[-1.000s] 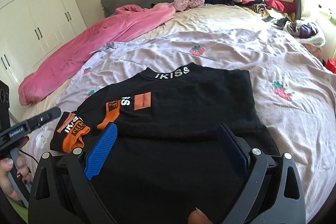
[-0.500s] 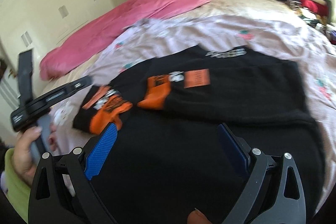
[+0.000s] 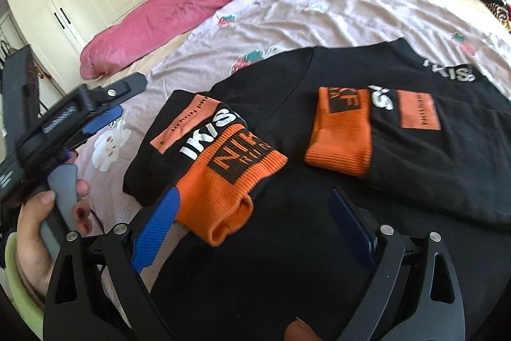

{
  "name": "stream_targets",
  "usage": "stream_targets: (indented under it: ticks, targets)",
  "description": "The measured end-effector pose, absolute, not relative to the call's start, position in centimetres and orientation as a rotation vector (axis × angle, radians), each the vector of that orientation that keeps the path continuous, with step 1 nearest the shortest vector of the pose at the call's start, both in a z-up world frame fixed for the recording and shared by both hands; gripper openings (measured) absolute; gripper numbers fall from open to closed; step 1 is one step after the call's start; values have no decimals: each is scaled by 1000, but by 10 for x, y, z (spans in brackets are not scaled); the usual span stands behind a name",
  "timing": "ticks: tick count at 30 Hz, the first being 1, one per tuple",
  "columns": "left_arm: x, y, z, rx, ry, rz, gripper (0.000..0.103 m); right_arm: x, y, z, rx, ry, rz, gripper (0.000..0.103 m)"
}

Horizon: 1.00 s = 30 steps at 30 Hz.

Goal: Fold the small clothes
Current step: 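Grasp the second orange cuff with the right gripper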

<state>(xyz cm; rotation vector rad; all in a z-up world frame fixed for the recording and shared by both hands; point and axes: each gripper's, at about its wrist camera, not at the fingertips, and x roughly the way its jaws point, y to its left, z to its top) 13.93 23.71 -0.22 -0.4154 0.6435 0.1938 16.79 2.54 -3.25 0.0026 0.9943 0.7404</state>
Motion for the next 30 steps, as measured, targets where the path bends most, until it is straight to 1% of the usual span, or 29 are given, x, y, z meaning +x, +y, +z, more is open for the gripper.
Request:
stream_targets:
  ticks: [3,5,7,8,11,13,15,22,30]
  targets:
    - [140,237,-3,-411,650,189,86,174,34,-40,22,1015,759,72]
    - [139,237,-3,-412,647,188,86,177,38,-42,41,1018,787,39]
    - [138,237,-3,-419,642,189,86,177,42,-37,34,994,794,30]
    - [137,238,-2,-426,637,187,86,176,43,-33,19,971,798,21]
    - [136,240,-2,-435,626,178,86,176,38,-20,16,928,804,12]
    - [135,239,0,-436,616,170,86,179,30,-12,29,909,804,10]
    - [134,238,1,-432,610,163,86,182,21,-2,36,872,795,5]
    - [135,230,2,-407,607,138,86,196,-28,36,19,731,669,5]
    - [137,222,1,-371,615,116,86,216,-110,48,36,663,457,5]
